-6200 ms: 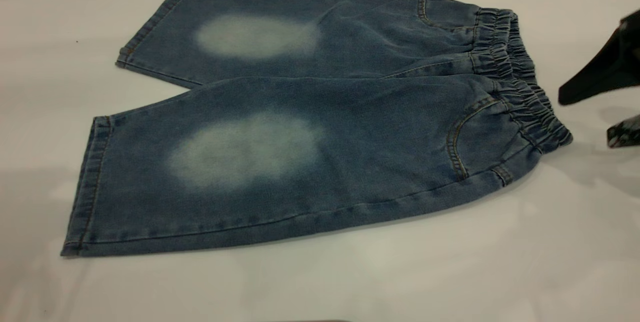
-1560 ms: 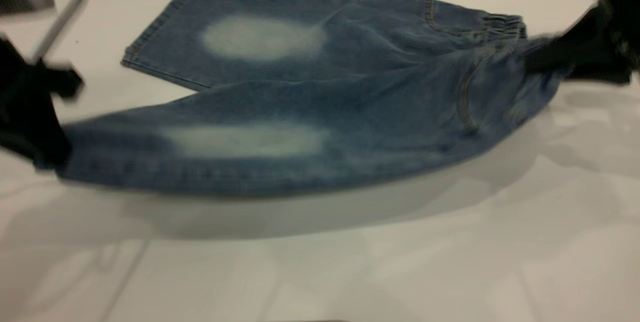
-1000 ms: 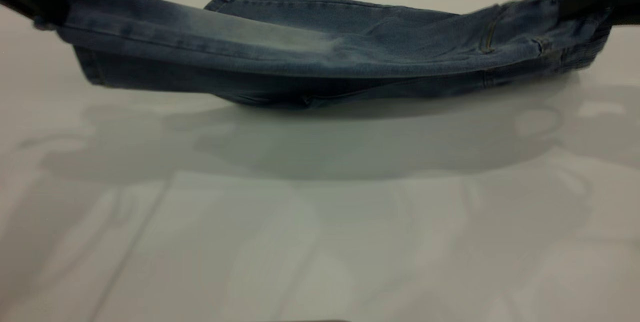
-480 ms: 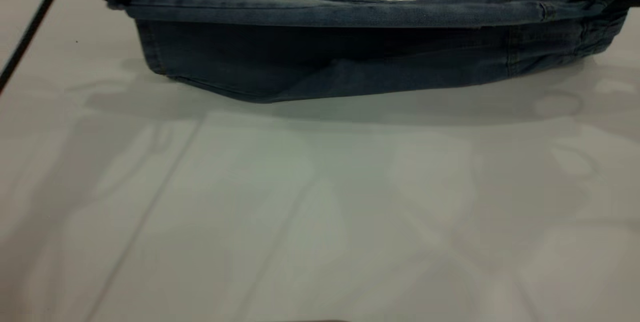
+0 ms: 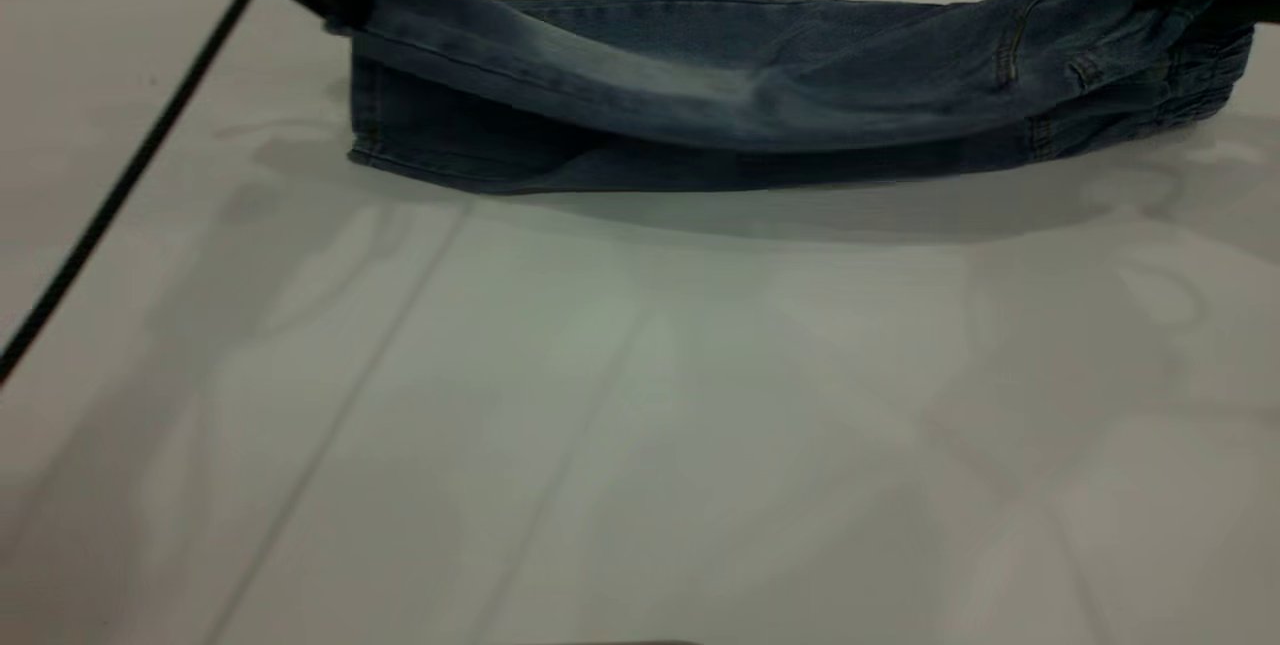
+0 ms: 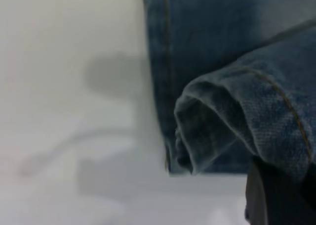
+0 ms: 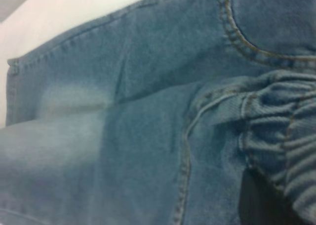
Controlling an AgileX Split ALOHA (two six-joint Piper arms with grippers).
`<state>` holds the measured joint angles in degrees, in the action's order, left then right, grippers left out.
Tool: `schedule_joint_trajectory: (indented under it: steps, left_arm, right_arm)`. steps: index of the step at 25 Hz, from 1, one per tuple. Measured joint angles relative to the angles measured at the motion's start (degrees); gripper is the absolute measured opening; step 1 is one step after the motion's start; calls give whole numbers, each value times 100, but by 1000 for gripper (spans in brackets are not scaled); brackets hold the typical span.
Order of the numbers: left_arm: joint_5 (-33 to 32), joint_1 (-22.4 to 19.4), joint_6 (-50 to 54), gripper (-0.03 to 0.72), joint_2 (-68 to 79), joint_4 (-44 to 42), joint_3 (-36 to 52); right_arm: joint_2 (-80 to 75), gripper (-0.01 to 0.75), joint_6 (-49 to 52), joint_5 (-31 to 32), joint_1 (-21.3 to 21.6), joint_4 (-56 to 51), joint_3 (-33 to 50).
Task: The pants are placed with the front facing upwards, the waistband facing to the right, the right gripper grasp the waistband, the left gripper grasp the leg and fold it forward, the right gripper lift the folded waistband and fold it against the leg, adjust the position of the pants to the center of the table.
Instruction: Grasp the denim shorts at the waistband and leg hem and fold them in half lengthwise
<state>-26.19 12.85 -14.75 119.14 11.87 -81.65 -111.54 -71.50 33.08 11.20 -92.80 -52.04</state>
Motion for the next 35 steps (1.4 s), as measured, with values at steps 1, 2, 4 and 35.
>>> schedule_joint_trajectory:
  steps: [1, 2, 4, 35]
  left_arm:
    - [40, 39, -22, 50, 77, 0, -71]
    - [66, 65, -53, 50, 151, 0, -171]
    - [96, 81, -105, 50, 336, 0, -372]
    - [8, 87, -263, 50, 790, 0, -863]
  right_arm:
    - [-34, 43, -44, -2, 0, -22, -53]
    - [-60, 43, -115, -2, 0, -66, -105]
    - [-155, 43, -256, -7, 0, -240, -158]
    - [-279, 59, 1190, 2128, 10, 598, -890]
